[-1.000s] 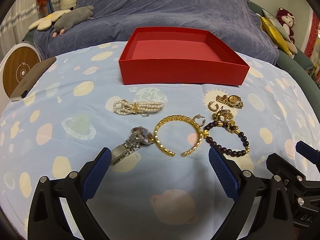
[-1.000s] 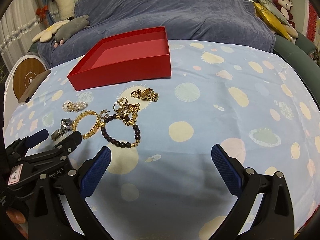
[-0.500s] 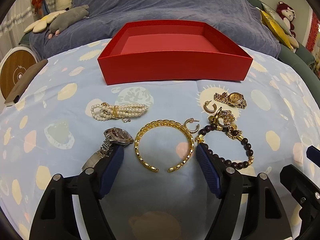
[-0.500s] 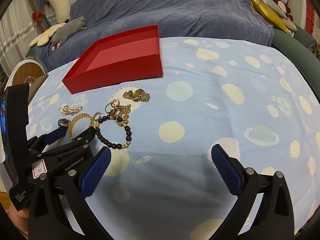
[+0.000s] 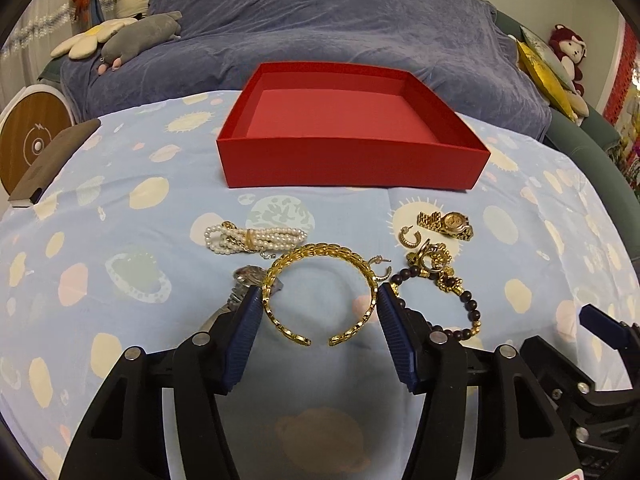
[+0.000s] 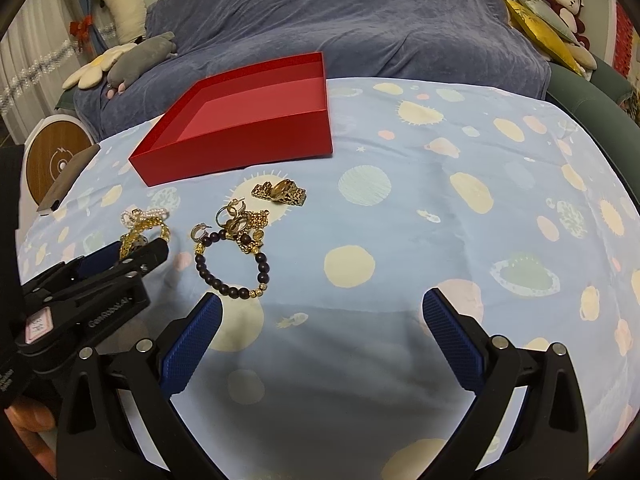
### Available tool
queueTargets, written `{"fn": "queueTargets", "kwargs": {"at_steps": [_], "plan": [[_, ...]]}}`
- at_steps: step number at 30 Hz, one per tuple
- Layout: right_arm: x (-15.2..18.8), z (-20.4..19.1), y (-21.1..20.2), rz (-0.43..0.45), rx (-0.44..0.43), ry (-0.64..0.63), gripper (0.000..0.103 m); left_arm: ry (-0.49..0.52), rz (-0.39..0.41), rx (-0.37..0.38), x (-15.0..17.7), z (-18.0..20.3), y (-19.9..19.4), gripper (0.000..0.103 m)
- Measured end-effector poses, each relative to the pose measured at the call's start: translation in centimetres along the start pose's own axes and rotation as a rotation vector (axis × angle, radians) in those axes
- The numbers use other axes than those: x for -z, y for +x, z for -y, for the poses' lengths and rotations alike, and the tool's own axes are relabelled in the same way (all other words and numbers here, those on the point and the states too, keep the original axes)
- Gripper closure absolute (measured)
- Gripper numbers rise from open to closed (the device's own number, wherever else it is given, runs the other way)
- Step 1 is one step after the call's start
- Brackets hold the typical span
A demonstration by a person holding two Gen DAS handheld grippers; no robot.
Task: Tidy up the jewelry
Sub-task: 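Grasp the gold cuff bangle with the left tool while the right tool grasps the black beaded bracelet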
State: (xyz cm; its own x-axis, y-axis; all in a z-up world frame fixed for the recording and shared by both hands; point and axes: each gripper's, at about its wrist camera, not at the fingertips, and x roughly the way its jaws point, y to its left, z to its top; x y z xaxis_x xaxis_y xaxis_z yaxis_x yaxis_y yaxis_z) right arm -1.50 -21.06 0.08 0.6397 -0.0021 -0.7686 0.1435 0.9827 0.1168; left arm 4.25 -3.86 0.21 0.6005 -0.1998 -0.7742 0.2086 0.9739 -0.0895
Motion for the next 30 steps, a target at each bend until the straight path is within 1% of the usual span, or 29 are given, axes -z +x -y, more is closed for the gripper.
{"fn": "queueTargets", "kwargs": {"at_steps": [5,14,16,18,19,21,22,23,26,28,29,30], "plan": [[-0.3,-0.4,0.3,-0.002,-0.017,-0.012,0.005,-0.045,0.012,0.035,-0.2,-1.9,-2.1,0.047],[-1.1,-1.7,1.5,-0.012,-0.042,-0.059,0.006,-0.079,0.015,-0.001,0.1,-5.0,-3.1,0.047],[-1.2,-1.9,1.8,-0.024,-0.058,-0.058,0.009,-0.087,0.014,-0.006,0.2,-5.6,-3.2,0.047],[-1.2,-2.2,2.3,-0.043,-0.076,-0.063,0.022,-0.094,0.012,-0.011,0.3,-6.2,-3.2,0.047],[-1.2,-2.4,2.5,-0.052,-0.082,-0.069,0.024,-0.096,0.012,-0.013,0.4,-6.4,-3.3,0.047],[-1.1,-2.9,3.1,-0.067,-0.090,-0.084,0.036,-0.097,0.010,-0.016,0.6,-6.8,-3.3,0.047],[-1.1,-3.1,3.3,-0.072,-0.093,-0.092,0.038,-0.097,0.010,-0.018,0.7,-6.9,-3.3,0.047],[-1.2,-3.2,3.6,-0.079,-0.096,-0.099,0.043,-0.097,0.009,-0.018,0.8,-6.9,-3.3,0.047],[-1.5,-3.4,4.3,-0.087,-0.097,-0.106,0.050,-0.097,0.006,-0.014,1.0,-7.2,-3.4,0.047],[-1.6,-3.3,4.8,-0.098,-0.102,-0.104,0.057,-0.100,0.004,-0.010,1.0,-7.3,-3.4,0.047],[-1.5,-3.4,5.0,-0.103,-0.101,-0.107,0.063,-0.102,0.004,-0.008,1.0,-7.4,-3.5,0.047],[-1.5,-3.4,4.9,-0.095,-0.095,-0.118,0.064,-0.104,0.005,-0.006,1.1,-7.5,-3.5,0.047]]}}
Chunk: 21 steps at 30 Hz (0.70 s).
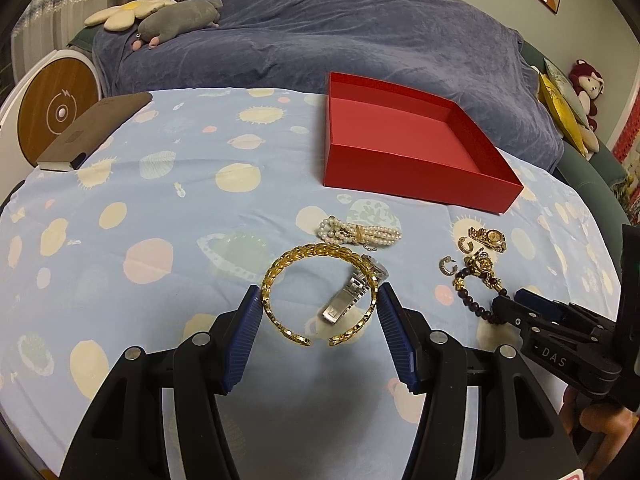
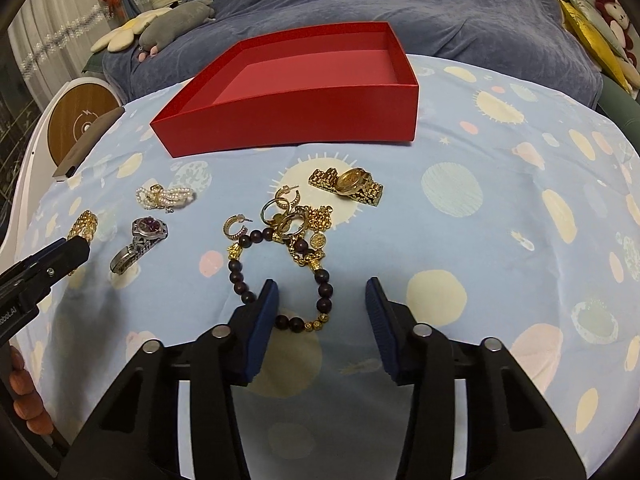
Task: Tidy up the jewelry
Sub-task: 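Grasp the gold cuff bangle with the left tool while the right tool grasps the black beaded bracelet, then carry the bangle and beaded bracelet with both tools over the red box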
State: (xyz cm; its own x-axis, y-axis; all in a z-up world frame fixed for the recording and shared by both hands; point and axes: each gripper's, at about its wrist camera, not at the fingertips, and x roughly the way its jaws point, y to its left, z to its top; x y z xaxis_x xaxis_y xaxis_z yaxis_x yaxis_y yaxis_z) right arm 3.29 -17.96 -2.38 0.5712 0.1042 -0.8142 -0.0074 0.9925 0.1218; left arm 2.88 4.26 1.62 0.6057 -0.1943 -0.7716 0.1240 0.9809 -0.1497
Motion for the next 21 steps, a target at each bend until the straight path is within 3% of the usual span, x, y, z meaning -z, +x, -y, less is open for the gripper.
{"fn": "queueTargets", "kwargs": {"at_steps": [2,4,6,15,21], "plan": [[0.0,-0.2,0.0,0.001,0.009,-0.021,0.067,0.000,0.002,-0.002,0.0,0.0,0.0,0.047],[0.1,-0.4,0.0,0.000,0.012,-0.035,0.077,-0.005,0.001,0.001,0.0,-0.1,0.0,0.047],[0.2,-0.4,-0.1,-0.012,-0.015,-0.033,0.096,-0.005,0.001,-0.001,-0.1,-0.1,0.0,0.047],[1.1,-1.4,-2.6,-0.033,-0.222,-0.017,0.096,-0.013,0.024,0.003,-0.5,0.0,-0.5,0.047],[1.1,-1.7,-4.9,0.014,-0.251,-0.029,0.096,0.000,0.034,0.005,-0.7,0.7,-0.8,0.047]]}}
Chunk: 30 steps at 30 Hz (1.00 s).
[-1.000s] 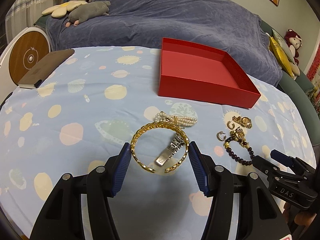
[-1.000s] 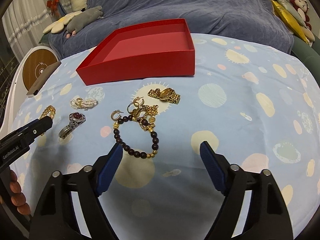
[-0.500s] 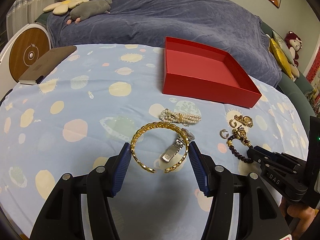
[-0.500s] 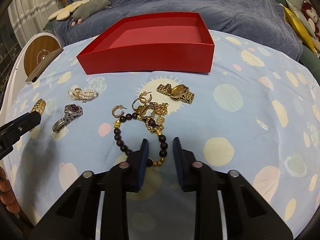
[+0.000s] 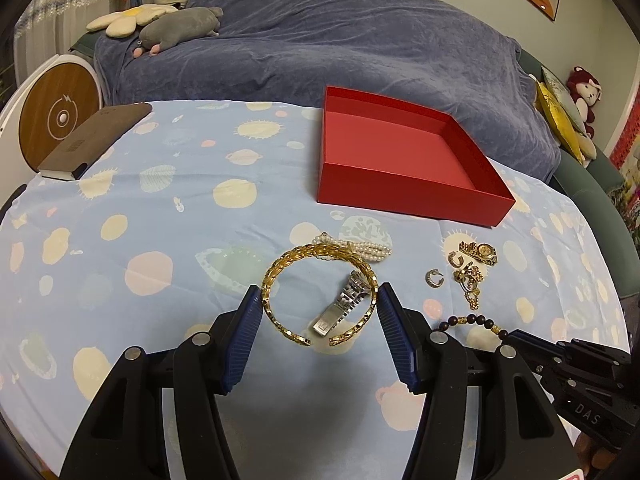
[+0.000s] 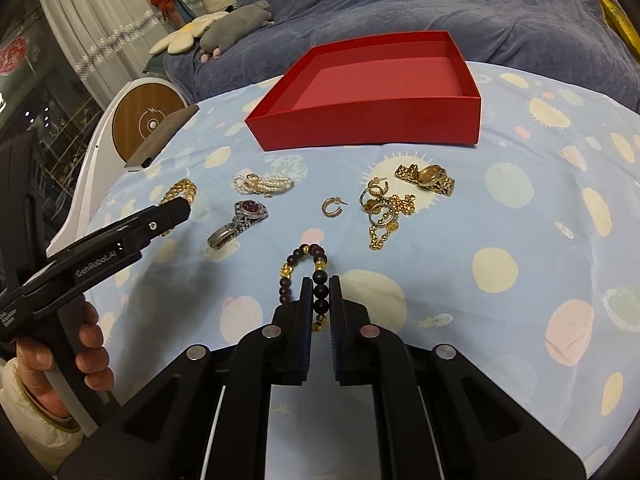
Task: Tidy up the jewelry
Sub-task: 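Carry the bangle and beaded bracelet with both tools over the red box, then open both tools to drop the bracelets into the red box, then withdraw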
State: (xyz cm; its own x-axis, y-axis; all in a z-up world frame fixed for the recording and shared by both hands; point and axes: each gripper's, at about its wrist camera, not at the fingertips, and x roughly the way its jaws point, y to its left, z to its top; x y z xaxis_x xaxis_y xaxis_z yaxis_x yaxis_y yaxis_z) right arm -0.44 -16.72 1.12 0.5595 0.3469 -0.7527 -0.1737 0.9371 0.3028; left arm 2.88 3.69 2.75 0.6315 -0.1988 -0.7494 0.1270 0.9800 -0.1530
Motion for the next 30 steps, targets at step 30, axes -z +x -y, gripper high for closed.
{"fn": "queueTargets", "kwargs": {"at_steps": [30], "plan": [[-27.1,5.8,8.9,0.137,0.118,0.001,0.096,0.135,-0.013,0.025,-22.6,6.9,15.9,0.047]]}}
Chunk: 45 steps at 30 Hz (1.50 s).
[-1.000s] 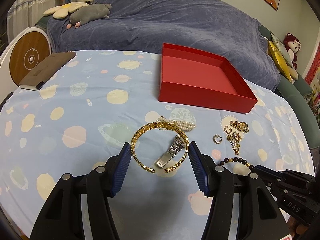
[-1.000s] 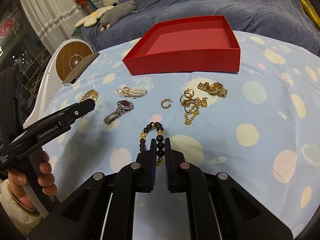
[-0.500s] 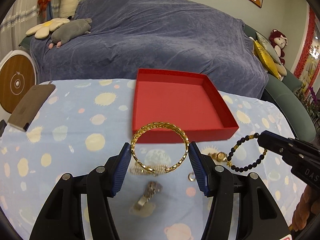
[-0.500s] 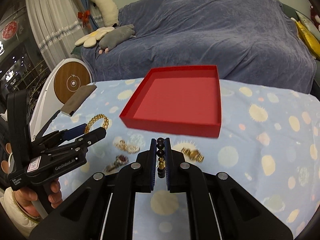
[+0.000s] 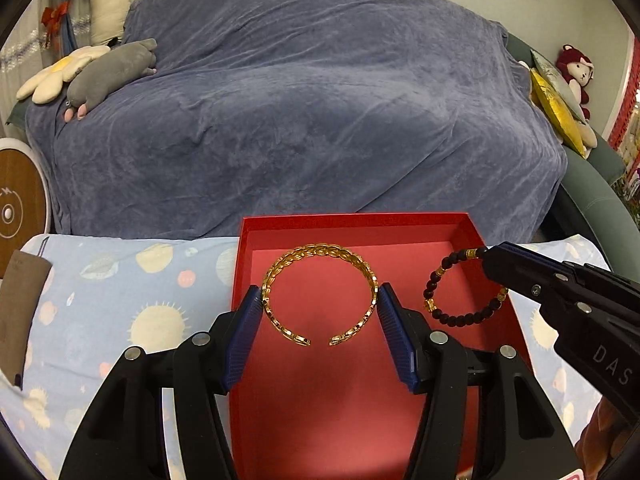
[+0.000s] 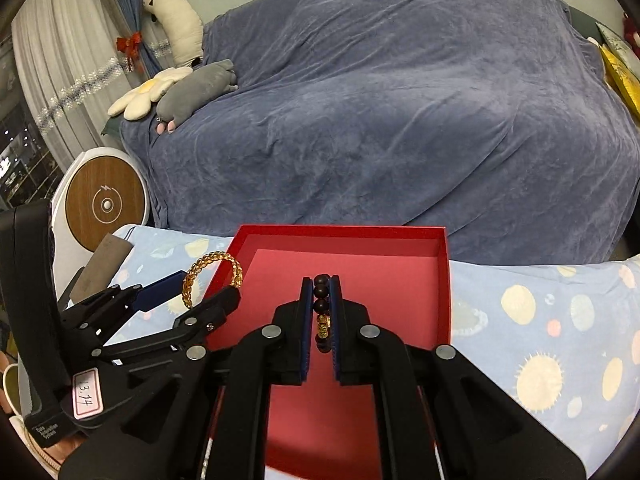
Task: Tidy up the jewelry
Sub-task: 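Open both tools to drop the bracelets into the red box, then withdraw, then grasp the silver watch with the left tool and lift it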
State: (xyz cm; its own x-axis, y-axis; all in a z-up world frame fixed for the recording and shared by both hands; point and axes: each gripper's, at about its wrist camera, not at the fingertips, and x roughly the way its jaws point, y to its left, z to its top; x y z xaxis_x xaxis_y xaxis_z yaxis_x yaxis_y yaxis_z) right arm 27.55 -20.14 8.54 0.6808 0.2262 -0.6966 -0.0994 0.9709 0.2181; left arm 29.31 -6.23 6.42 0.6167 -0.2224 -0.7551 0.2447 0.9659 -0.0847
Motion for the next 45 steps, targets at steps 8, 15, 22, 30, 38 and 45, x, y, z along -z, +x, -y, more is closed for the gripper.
{"fn": "queueTargets", "kwargs": {"at_steps": [8,15,22,30,38,45], "plan": [[-0.6,2.6,6.2,-0.102,0.130,-0.025,0.095,0.034,-0.103,-0.043,-1.1,0.2,6.6,0.046],[0.8,4.0,4.3,-0.066,0.216,-0.046,0.073,0.005,-0.119,-0.065,-0.7,-0.3,6.8,0.038],[4.6,3.5,-4.9,0.028,0.181,-0.087,0.063,-0.015,-0.014,-0.058,1.4,-1.3,-0.2,0.032],[12.2,1.1,-13.8,0.037,0.117,-0.066,0.057,-0.023,0.006,-0.077,8.5,-2.9,-9.2,0.023],[19.6,-0.7,-16.5,0.015,0.059,-0.021,0.051,-0.031,-0.044,-0.071,17.6,-3.6,-13.3,0.023],[22.5,-0.7,-14.9,-0.036,0.079,-0.034,0.051,0.041,-0.065,-0.036,22.0,-2.7,-12.0,0.023]]}}
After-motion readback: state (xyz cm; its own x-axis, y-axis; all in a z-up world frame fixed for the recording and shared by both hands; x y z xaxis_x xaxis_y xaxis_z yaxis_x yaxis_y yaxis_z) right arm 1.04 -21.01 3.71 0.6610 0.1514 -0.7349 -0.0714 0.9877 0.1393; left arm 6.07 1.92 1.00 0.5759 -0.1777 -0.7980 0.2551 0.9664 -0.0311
